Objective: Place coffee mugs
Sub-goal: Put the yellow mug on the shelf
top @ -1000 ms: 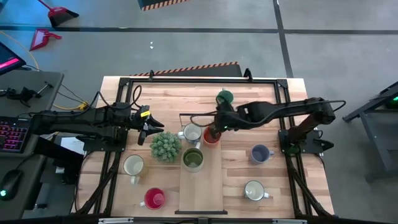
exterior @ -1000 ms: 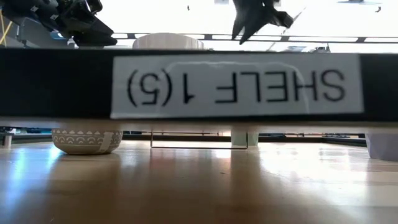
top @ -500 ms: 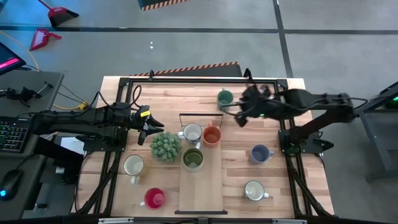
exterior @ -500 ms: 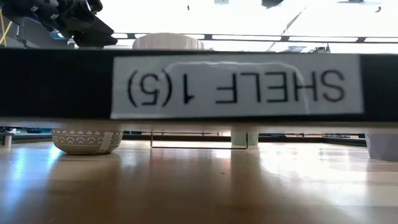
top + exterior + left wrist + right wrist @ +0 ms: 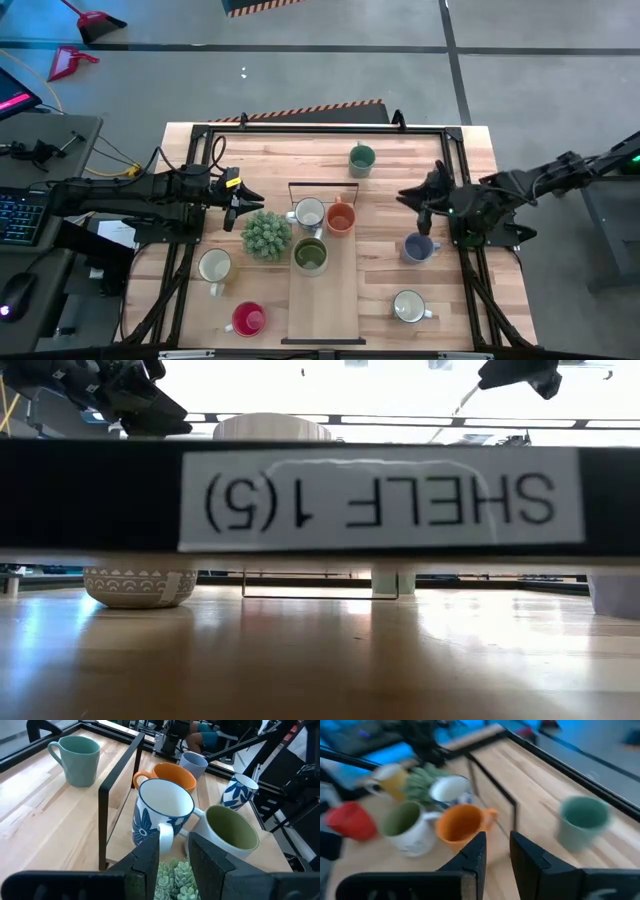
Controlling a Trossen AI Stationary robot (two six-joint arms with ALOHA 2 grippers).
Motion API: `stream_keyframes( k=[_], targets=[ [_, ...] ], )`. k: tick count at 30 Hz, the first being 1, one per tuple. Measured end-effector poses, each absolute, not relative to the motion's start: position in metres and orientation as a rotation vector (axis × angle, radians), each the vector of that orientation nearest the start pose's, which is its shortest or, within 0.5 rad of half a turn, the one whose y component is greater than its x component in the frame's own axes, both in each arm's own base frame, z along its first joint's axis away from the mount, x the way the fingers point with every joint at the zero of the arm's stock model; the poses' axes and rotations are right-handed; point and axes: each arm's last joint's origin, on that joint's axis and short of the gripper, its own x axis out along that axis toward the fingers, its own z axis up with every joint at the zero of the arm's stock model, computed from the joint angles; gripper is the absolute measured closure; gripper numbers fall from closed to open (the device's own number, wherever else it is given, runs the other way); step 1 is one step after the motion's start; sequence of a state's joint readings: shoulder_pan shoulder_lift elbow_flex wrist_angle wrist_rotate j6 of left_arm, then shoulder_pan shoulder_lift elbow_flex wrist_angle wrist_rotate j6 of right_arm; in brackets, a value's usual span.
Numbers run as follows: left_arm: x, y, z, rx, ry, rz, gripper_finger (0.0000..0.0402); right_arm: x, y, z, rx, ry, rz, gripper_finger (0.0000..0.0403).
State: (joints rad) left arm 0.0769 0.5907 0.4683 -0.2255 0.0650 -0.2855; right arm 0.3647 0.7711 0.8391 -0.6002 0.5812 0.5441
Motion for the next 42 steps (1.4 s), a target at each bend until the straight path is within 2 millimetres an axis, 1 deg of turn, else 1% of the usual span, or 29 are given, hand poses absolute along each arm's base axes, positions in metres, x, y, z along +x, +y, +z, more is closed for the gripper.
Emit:
stream_keyframes(
  k=[5,8,10,13,17,23,28,30,34,40,42],
  targets=[
    [0.142,0.009,0.249,-0.306,0.323,0.06,0.0308,0.142,0.041,0.28,0.269,0.163,-0.166,0.0336],
    [0.143,0.009,0.251,-0.304,0.299,0.058,0.0308,0.14,0.04,0.258,0.26,0.06,-0.098,0.0336],
    [0.144,0.009,0.254,-0.303,0.274,0.055,0.0308,0.138,0.038,0.248,0.252,-0.006,-0.053,0.0336],
    [0.144,0.01,0.256,-0.302,0.253,0.053,0.0308,0.136,0.035,0.239,0.22,-0.067,-0.001,0.0336],
    [0.145,0.01,0.258,-0.3,0.223,0.049,0.0308,0.136,0.029,0.234,0.158,-0.098,0.036,0.0336],
    [0.145,0.009,0.26,-0.3,0.208,0.041,0.0308,0.139,0.014,0.231,0.099,-0.093,0.028,0.0336],
    [0.146,0.009,0.264,-0.299,0.171,0.025,0.0308,0.139,0.001,0.232,0.098,-0.1,-0.072,0.0336],
    [0.146,0.009,0.265,-0.298,0.157,0.025,0.0308,0.139,-0.003,0.232,0.128,-0.105,-0.119,0.0336],
    [0.147,0.01,0.268,-0.295,0.125,0.027,0.0308,0.139,-0.006,0.232,0.165,-0.116,-0.174,0.0336],
    [0.147,0.01,0.273,-0.292,0.075,0.023,0.0308,0.139,-0.006,0.232,0.165,-0.117,-0.182,0.0336],
    [0.147,0.01,0.275,-0.29,0.048,0.044,0.0308,0.139,-0.006,0.233,0.167,-0.123,-0.182,0.0336]
  ],
)
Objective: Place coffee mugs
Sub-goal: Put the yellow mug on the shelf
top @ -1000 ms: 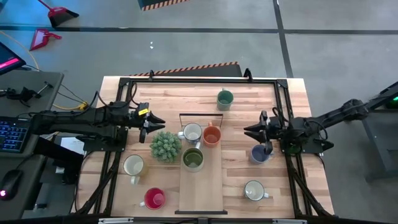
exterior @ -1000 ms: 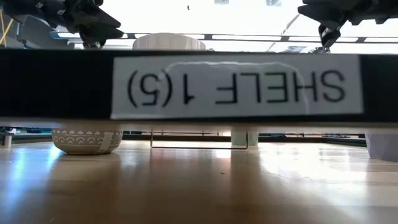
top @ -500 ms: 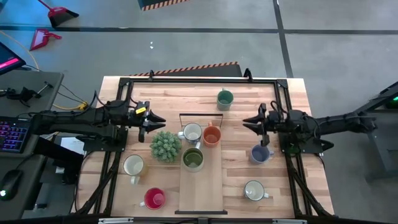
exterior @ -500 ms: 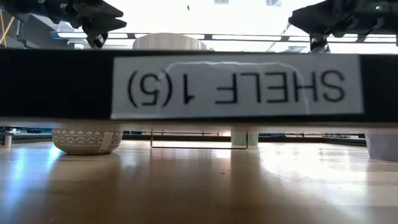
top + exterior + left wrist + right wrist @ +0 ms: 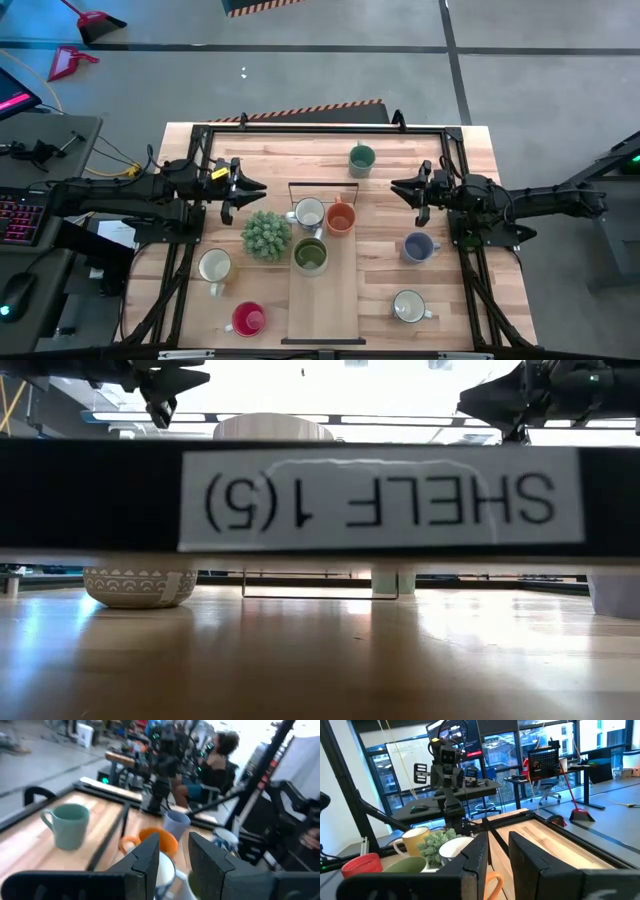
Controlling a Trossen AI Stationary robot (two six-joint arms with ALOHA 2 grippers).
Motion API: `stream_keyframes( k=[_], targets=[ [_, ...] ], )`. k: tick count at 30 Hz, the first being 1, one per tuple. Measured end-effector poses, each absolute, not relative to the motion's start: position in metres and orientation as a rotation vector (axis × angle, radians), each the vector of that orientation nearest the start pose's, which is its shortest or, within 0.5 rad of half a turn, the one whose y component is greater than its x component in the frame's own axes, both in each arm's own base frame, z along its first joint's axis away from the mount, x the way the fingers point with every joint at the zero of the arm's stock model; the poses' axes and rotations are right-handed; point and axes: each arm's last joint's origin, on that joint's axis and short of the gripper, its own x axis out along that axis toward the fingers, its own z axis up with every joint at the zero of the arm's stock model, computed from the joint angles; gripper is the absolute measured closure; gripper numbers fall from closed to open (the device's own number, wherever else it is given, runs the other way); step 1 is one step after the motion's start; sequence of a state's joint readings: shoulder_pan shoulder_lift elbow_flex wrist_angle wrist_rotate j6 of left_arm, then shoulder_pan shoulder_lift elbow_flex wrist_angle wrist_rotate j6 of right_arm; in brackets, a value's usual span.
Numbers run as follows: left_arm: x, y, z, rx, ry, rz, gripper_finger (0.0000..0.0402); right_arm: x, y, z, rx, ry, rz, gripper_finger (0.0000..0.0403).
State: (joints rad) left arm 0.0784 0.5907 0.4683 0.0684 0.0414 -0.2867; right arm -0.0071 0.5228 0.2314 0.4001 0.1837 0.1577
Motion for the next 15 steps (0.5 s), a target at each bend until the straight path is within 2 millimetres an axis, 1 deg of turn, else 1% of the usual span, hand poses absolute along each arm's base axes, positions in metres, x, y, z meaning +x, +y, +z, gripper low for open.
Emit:
stream_keyframes(
  k=[3,7,9,12,15],
  targets=[
    [0.148,0.012,0.276,-0.325,0.029,0.111,0.0308,0.139,-0.006,0.235,0.19,-0.141,-0.179,0.0336],
    [0.153,0.015,0.271,-0.33,0.054,0.179,0.0308,0.139,-0.007,0.234,0.187,-0.141,-0.189,0.0336],
    [0.157,0.015,0.268,-0.342,0.077,0.18,0.0308,0.139,-0.007,0.235,0.191,-0.143,-0.196,0.0336],
    [0.16,0.012,0.263,-0.368,0.131,0.126,0.0308,0.139,-0.006,0.234,0.192,-0.134,-0.181,0.0336],
    [0.159,0.008,0.256,-0.413,0.265,0.112,0.0307,0.139,-0.006,0.233,0.193,-0.129,-0.172,0.0336]
  ],
)
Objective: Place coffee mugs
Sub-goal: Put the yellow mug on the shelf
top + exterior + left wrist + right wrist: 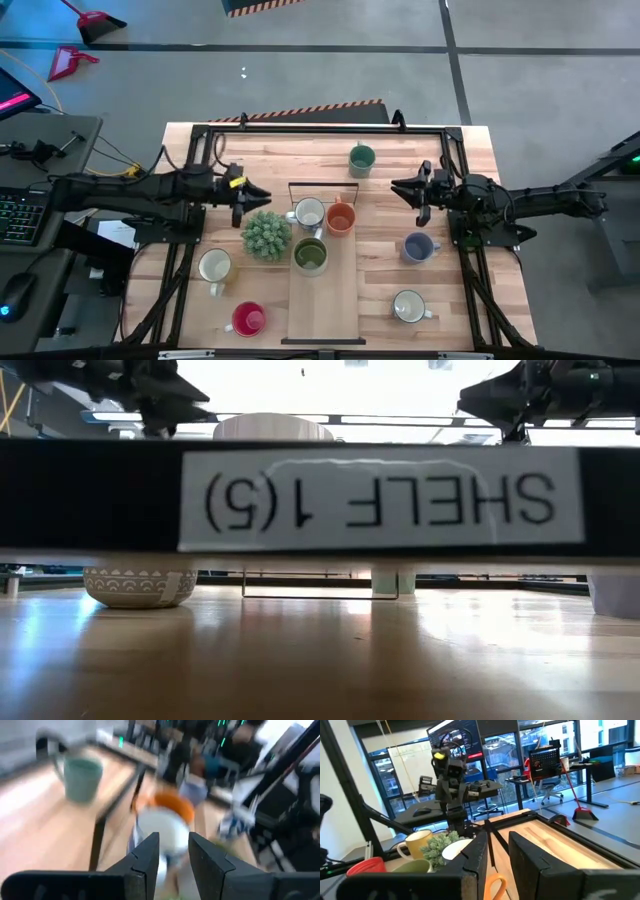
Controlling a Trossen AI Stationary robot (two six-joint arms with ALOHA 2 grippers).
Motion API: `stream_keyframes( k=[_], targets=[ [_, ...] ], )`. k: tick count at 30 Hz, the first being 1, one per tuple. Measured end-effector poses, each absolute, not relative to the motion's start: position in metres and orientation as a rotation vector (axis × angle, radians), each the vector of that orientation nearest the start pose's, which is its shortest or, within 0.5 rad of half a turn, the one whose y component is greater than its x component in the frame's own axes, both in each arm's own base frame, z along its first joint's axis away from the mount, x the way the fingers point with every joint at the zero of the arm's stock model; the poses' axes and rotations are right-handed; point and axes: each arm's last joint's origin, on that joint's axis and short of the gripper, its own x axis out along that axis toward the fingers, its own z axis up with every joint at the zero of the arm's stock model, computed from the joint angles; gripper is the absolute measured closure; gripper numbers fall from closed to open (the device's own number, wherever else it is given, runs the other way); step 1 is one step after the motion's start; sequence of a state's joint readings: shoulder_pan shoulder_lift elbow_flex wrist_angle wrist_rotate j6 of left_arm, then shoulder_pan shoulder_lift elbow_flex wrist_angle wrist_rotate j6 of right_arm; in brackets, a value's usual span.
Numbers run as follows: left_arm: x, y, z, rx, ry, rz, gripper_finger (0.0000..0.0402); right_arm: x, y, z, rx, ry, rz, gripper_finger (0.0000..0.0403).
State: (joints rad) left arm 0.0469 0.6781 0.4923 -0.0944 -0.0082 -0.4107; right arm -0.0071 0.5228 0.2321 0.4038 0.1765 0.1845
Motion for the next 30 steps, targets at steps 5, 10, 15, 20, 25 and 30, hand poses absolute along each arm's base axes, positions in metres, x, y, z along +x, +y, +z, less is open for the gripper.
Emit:
stream_keyframes(
  k=[5,10,15,20,25,30],
  targets=[
    [0.153,0.003,0.272,-0.442,0.349,0.106,0.0301,0.139,-0.005,0.232,0.191,-0.115,-0.142,0.0336],
    [0.144,-0.001,0.312,-0.399,0.274,0.009,0.0298,0.139,-0.005,0.229,0.209,-0.086,-0.143,0.0336],
    [0.131,-0.005,0.334,-0.389,0.374,-0.032,0.03,0.139,-0.005,0.228,0.23,-0.077,-0.141,0.0336],
    [0.12,-0.007,0.335,-0.465,0.553,0.016,0.0306,0.139,-0.005,0.228,0.269,-0.076,-0.14,0.0336],
    [0.121,-0.012,0.327,-0.572,0.654,0.045,0.0307,0.139,-0.005,0.228,0.275,-0.073,-0.14,0.0336],
    [0.128,-0.02,0.313,-0.666,0.822,0.113,0.0307,0.14,-0.005,0.227,0.268,-0.068,-0.141,0.0336]
  ],
)
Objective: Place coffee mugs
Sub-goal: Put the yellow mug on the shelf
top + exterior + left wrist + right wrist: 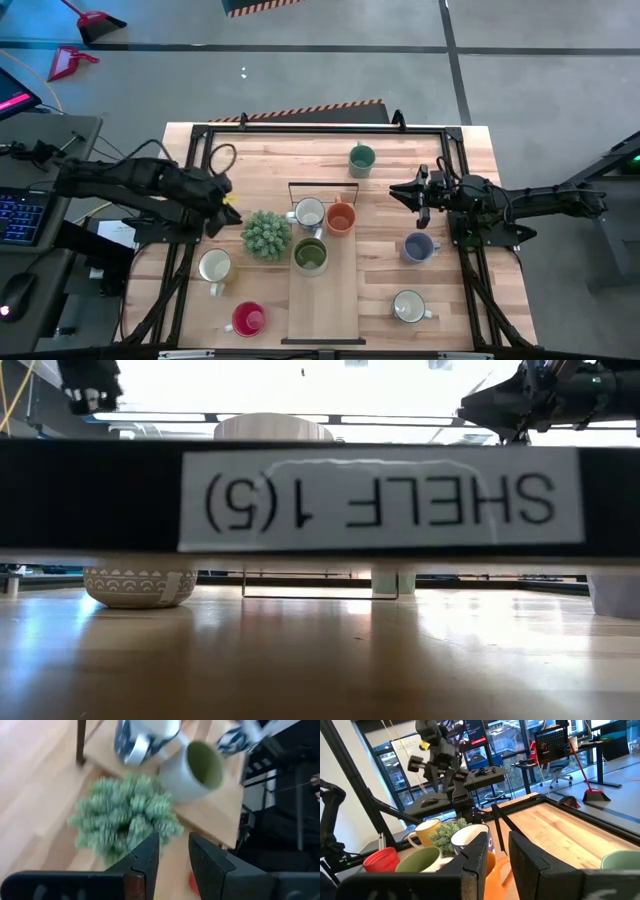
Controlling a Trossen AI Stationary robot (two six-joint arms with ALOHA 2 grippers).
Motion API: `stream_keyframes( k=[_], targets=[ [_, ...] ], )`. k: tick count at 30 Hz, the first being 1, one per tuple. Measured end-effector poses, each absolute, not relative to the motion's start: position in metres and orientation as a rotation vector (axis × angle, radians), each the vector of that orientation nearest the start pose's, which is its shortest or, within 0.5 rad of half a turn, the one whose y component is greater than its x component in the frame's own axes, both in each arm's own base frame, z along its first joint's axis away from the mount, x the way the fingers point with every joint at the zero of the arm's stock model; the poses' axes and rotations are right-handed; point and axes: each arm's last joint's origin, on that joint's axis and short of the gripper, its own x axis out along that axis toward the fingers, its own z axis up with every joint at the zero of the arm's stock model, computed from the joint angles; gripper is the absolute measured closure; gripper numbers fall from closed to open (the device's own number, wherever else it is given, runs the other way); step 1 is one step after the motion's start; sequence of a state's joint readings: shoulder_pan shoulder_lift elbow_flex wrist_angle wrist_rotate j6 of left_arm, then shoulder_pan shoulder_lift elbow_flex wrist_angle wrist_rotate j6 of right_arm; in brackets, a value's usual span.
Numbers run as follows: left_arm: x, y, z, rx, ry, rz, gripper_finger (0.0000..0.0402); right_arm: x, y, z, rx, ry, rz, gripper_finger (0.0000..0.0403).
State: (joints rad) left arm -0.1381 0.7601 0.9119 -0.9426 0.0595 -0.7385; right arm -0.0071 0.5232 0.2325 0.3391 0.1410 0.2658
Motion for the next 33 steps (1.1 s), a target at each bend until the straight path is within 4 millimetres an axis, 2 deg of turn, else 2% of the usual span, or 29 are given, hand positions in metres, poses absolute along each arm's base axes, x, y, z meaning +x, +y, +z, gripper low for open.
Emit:
stream_keyframes(
  k=[6,10,24,33],
  targets=[
    [0.132,-0.029,0.293,-0.732,1.077,0.24,0.0307,0.139,-0.005,0.227,0.247,-0.066,-0.131,0.0336],
    [0.133,-0.038,0.286,-0.778,1.176,0.287,0.0307,0.14,-0.004,0.227,0.245,-0.06,-0.112,0.0336],
    [0.141,-0.076,0.272,-0.911,1.322,0.401,0.0307,0.14,-0.004,0.224,0.243,-0.029,-0.098,0.0336],
    [0.164,-0.1,0.259,-0.992,1.31,0.416,0.0307,0.14,-0.004,0.223,0.235,-0.014,-0.099,0.0336]
  ],
)
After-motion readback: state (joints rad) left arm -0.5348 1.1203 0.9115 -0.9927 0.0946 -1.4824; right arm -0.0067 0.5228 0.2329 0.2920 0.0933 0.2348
